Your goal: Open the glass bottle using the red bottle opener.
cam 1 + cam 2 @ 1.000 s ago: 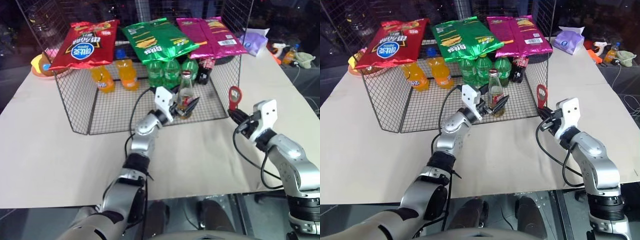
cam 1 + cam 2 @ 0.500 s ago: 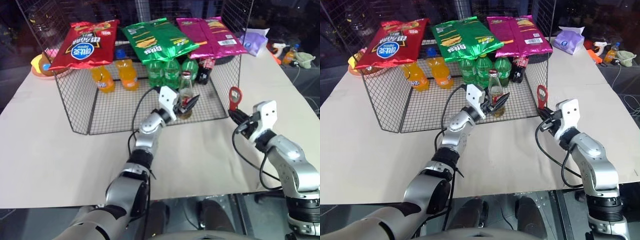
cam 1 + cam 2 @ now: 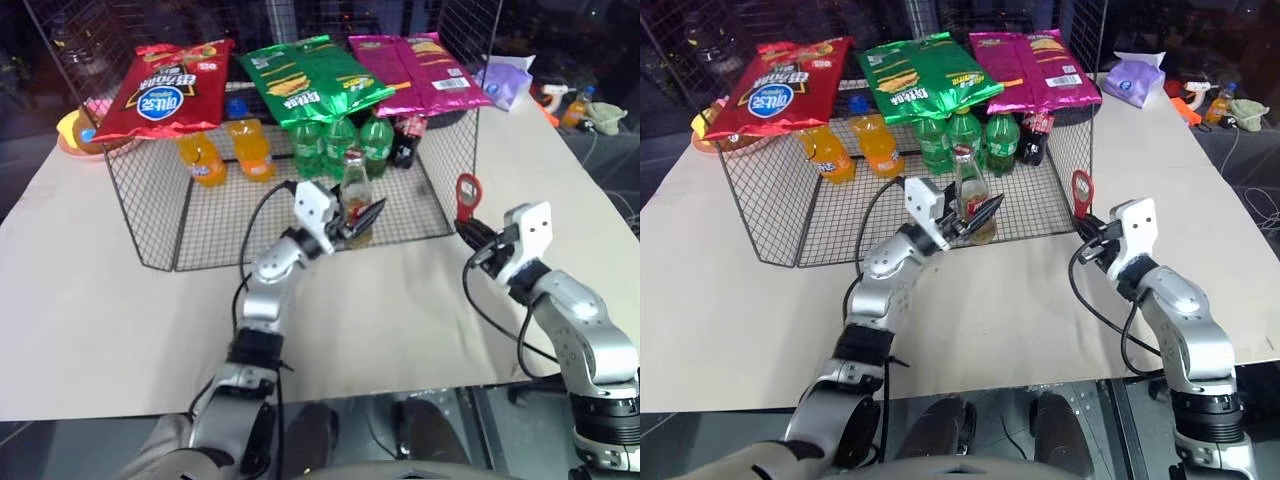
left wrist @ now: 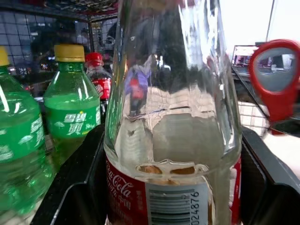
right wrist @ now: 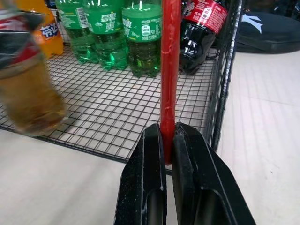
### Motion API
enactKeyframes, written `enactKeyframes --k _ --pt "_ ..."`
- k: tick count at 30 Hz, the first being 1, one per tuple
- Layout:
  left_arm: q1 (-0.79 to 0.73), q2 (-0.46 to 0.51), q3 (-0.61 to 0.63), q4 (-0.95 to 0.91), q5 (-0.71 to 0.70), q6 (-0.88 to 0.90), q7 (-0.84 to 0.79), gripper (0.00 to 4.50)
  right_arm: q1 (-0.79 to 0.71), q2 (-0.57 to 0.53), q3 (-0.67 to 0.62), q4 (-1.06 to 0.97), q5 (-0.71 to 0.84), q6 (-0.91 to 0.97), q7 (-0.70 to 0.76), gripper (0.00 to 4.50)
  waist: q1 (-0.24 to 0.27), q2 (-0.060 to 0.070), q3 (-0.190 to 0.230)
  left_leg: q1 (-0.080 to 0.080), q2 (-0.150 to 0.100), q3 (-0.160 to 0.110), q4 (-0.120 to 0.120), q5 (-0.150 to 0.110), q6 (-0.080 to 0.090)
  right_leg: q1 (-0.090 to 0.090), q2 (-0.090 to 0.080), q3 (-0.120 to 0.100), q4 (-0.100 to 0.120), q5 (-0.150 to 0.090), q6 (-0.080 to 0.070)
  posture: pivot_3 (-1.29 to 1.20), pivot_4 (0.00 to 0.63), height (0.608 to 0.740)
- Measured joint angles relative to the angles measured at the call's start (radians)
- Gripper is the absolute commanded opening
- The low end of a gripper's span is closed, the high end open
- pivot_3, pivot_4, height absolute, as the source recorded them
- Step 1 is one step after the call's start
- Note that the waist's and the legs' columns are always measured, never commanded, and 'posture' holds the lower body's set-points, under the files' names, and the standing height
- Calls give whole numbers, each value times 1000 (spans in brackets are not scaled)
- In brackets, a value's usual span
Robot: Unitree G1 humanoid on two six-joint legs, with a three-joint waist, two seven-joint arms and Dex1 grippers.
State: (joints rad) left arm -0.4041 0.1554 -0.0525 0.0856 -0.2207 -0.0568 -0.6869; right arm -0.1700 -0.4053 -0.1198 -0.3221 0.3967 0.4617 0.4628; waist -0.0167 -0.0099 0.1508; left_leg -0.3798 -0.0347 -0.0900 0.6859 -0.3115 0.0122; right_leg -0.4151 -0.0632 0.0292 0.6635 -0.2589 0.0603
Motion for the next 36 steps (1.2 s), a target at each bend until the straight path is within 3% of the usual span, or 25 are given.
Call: enactKeyframes --k 7,14,16,18,26,36 --pt "185 49 -18 -256 -9 141 61 2684 -13 3 8 32 0 -9 15 0 5 0 0 0 0 0 0 0 0 0 0 0 0 0 0 0 150 740" --pt "246 61 -29 -268 9 89 79 2684 -24 11 28 50 0 -15 30 0 4 0 0 1 0 1 0 0 0 0 0 0 1 0 0 0 150 740" --pt "255 63 -33 -265 14 64 75 3745 -27 11 28 54 0 -16 33 0 4 0 0 1 0 1 0 0 0 0 0 0 0 0 0 0 150 740" --pt "262 67 -36 -261 15 42 72 4466 -33 9 28 62 0 -16 35 0 4 0 0 1 0 1 0 0 0 0 0 0 0 0 0 0 150 740" --pt "260 71 -31 -250 38 -20 92 4489 -39 8 28 71 -2 -30 41 0 4 0 0 1 0 1 0 0 0 0 0 0 0 0 0 0 150 740" --pt "310 59 -1 -352 -102 -18 58 4489 -54 8 36 106 -17 -44 58 0 3 1 -1 1 0 1 0 0 0 0 0 0 0 0 0 0 150 740"
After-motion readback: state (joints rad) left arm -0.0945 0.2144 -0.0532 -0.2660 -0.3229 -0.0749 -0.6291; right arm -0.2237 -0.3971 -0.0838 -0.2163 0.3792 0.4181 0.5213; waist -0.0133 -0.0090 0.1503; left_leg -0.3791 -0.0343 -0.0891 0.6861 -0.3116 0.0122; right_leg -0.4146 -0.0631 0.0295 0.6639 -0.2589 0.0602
